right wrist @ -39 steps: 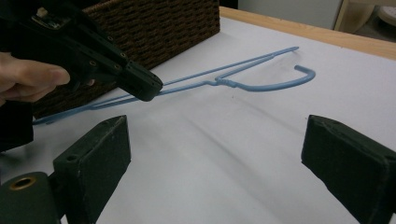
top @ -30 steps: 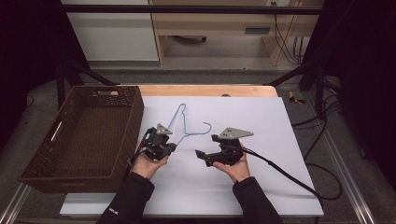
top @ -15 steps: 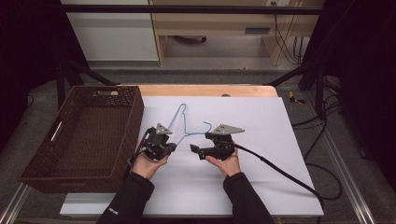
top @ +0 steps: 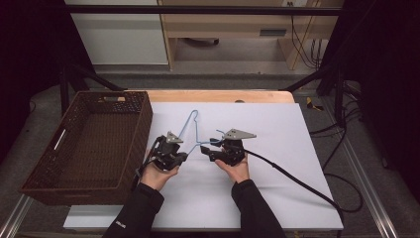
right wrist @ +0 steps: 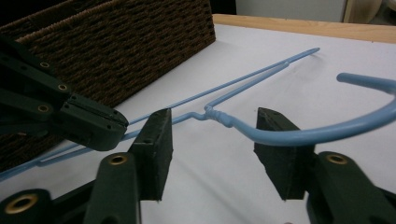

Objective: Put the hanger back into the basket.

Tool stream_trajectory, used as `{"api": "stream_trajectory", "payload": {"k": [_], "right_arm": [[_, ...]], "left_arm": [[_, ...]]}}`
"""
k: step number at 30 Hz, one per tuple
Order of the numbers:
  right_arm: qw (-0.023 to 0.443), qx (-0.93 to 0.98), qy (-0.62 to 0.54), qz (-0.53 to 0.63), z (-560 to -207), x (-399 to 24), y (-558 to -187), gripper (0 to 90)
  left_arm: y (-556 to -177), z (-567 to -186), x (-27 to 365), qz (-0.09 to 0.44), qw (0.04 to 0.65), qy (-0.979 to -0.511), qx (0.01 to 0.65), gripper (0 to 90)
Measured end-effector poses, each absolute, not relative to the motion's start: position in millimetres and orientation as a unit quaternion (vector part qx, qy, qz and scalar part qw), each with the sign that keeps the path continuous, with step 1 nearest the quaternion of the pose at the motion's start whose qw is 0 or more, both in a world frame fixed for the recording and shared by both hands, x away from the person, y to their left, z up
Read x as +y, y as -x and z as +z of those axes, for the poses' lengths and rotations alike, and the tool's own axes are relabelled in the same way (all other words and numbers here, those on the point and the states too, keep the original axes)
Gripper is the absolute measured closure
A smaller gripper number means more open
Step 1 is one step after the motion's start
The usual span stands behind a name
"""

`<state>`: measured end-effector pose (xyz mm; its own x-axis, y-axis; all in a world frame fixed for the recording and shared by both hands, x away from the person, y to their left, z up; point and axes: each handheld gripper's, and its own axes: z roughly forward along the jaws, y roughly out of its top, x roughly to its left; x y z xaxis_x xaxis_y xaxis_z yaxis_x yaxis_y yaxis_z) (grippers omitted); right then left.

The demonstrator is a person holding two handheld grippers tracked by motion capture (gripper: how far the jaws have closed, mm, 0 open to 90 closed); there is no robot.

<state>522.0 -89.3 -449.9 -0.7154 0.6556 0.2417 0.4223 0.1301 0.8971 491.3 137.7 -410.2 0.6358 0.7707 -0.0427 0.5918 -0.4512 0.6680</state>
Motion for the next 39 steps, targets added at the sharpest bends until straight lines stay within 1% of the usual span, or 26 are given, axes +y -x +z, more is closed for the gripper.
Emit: {"api": "stream_trajectory", "payload": {"k": [3,9,16,24,32,37,38,39], "right_arm": [[0.099,0.742,-0.36,0.556,-451.0,-89.0,-524.0,56.7],[0.092,0.744,-0.354,0.559,-452.4,-89.1,-525.8,67.7],[0.097,0.742,-0.354,0.561,-450.8,-90.7,-527.6,80.7],[0.08,0.737,-0.342,0.577,-448.7,-92.4,-528.0,85.5],[0.082,0.74,-0.338,0.575,-448.7,-92.7,-527.6,85.9],[0.084,0.738,-0.339,0.577,-447.6,-92.5,-526.7,86.0],[0.086,0.738,-0.34,0.576,-447.4,-92.4,-526.5,86.0],[0.087,0.738,-0.34,0.576,-447.5,-92.5,-526.5,86.0]], "left_arm": [[-491.6,-411.2,137.3,0.134,0.33,-0.843,0.403,87.1],[-491.7,-412.3,136.2,0.133,0.327,-0.845,0.402,87.1],[-491.9,-413.4,136.0,0.132,0.326,-0.846,0.402,87.1],[-492.3,-417.0,133.9,0.131,0.324,-0.847,0.401,87.1],[-492.7,-417.6,133.7,0.128,0.318,-0.852,0.395,86.9],[-491.4,-415.7,133.7,0.139,0.321,-0.856,0.381,86.1],[-490.8,-413.7,133.6,0.145,0.322,-0.855,0.379,83.2],[-490.0,-411.1,133.1,0.151,0.323,-0.854,0.378,77.7]]}}
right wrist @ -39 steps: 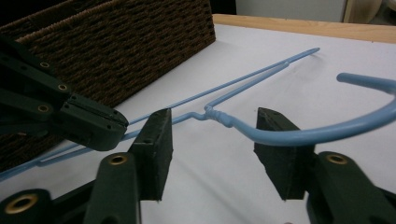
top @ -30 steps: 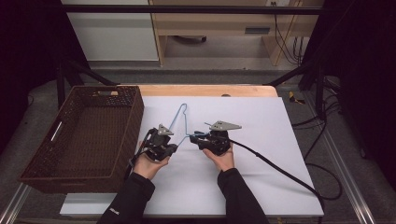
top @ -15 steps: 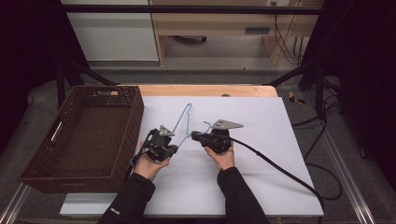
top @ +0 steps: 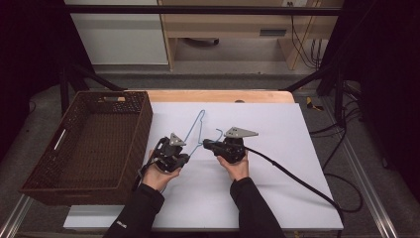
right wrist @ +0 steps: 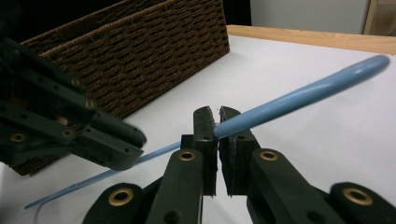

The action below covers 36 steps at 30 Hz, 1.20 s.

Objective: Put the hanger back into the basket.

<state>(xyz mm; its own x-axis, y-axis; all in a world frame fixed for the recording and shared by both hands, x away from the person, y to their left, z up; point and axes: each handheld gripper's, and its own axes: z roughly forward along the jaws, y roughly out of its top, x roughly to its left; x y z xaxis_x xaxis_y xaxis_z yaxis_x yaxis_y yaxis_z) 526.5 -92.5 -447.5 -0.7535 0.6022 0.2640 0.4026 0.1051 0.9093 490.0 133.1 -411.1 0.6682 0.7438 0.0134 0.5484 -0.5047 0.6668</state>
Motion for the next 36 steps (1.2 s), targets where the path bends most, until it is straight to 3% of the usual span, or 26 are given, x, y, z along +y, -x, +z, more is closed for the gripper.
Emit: {"api": "stream_trajectory", "payload": {"k": [6,11,14,19,24,27,36], "right_arm": [[0.089,0.739,-0.338,0.576,-447,-93,-526,85.9],[0.092,0.739,-0.338,0.575,-446,-93,-525,85.9],[0.093,0.739,-0.337,0.576,-446,-93,-525,85.9],[0.095,0.741,-0.334,0.574,-445,-93,-524,85.9],[0.094,0.741,-0.337,0.573,-445,-93,-524,85.9],[0.093,0.74,-0.339,0.573,-444,-93,-524,85.9],[0.096,0.741,-0.34,0.572,-445,-93,-524,85.9]], "left_arm": [[-486,-397,128,0.187,0.316,-0.862,0.35,54.1],[-493,-401,118,0.183,0.296,-0.871,0.347,41.4],[-498,-407,112,0.18,0.279,-0.877,0.346,40.3],[-507,-417,108,0.179,0.263,-0.881,0.35,51.8],[-507,-419,104,0.188,0.263,-0.882,0.342,72.0],[-506,-420,103,0.193,0.266,-0.881,0.339,79.0],[-505,-421,100,0.204,0.263,-0.877,0.346,85.5]]}}
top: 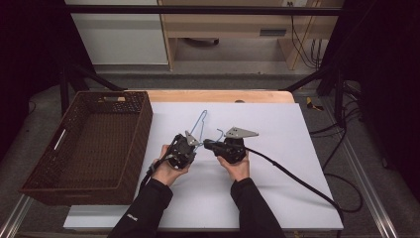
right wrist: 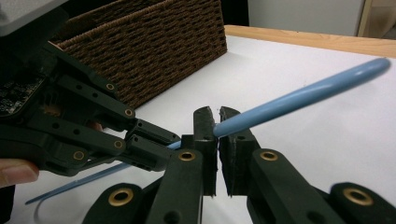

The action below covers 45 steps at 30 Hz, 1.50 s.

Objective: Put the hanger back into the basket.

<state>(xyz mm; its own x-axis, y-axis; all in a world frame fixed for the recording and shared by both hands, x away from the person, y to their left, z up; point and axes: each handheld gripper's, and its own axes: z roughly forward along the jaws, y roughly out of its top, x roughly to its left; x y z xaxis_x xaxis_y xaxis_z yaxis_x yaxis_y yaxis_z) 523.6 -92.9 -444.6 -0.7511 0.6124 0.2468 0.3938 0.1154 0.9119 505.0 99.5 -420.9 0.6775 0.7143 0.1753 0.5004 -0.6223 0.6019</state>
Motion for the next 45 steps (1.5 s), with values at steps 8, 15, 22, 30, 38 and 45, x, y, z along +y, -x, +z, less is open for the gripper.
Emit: {"api": "stream_trajectory", "payload": {"k": [8,15,22,30,38,45], "right_arm": [[0.102,0.739,-0.341,0.572,-444,-93,-523,85.8],[0.109,0.734,-0.341,0.578,-440,-94,-521,85.1],[0.118,0.737,-0.339,0.573,-435,-98,-516,72.3],[0.128,0.739,-0.341,0.567,-420,-119,-505,62.1],[0.15,0.742,-0.343,0.556,-402,-156,-488,50.8],[0.165,0.736,-0.358,0.551,-403,-184,-476,24.5]], "left_arm": [[-503,-420,97,0.214,0.266,-0.866,0.365,87.1],[-501,-417,96,0.216,0.274,-0.862,0.367,87.4],[-501,-413,103,0.221,0.284,-0.856,0.372,87.5],[-496,-397,114,0.232,0.302,-0.848,0.368,87.5],[-487,-367,129,0.235,0.325,-0.843,0.359,87.5],[-479,-341,139,0.231,0.347,-0.841,0.346,87.5]]}}
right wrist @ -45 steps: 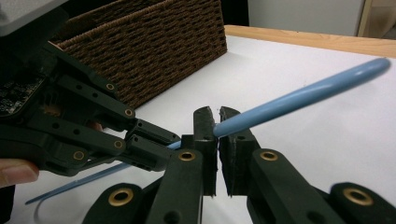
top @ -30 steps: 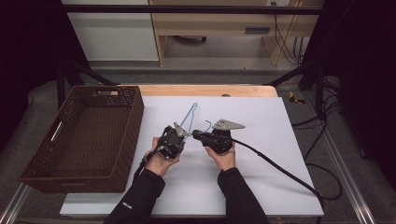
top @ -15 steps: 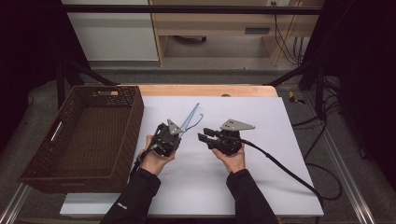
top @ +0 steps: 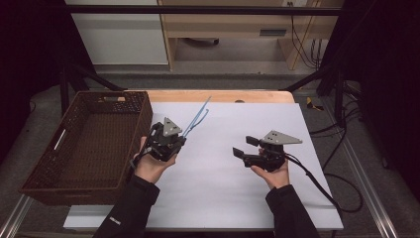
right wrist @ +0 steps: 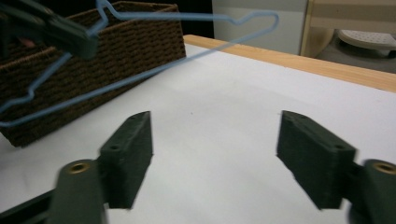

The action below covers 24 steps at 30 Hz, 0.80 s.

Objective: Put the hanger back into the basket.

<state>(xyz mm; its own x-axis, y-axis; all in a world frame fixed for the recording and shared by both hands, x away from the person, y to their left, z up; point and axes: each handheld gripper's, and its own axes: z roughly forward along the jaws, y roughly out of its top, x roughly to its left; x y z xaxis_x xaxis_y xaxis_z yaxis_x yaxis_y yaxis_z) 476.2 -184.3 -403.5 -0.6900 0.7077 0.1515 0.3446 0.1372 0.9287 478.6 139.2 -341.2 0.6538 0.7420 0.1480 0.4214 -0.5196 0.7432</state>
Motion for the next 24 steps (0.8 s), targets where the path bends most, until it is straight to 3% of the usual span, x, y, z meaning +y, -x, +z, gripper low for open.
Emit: {"api": "stream_trajectory", "payload": {"k": [6,24], "right_arm": [[0.18,0.744,-0.365,0.53,-404,-203,-467,12.1],[0.204,0.738,-0.385,0.516,-405,-250,-448,8.4]], "left_arm": [[-472,-326,152,0.222,0.368,-0.835,0.343,87.5],[-462,-279,204,0.222,0.415,-0.813,0.344,87.5]]}}
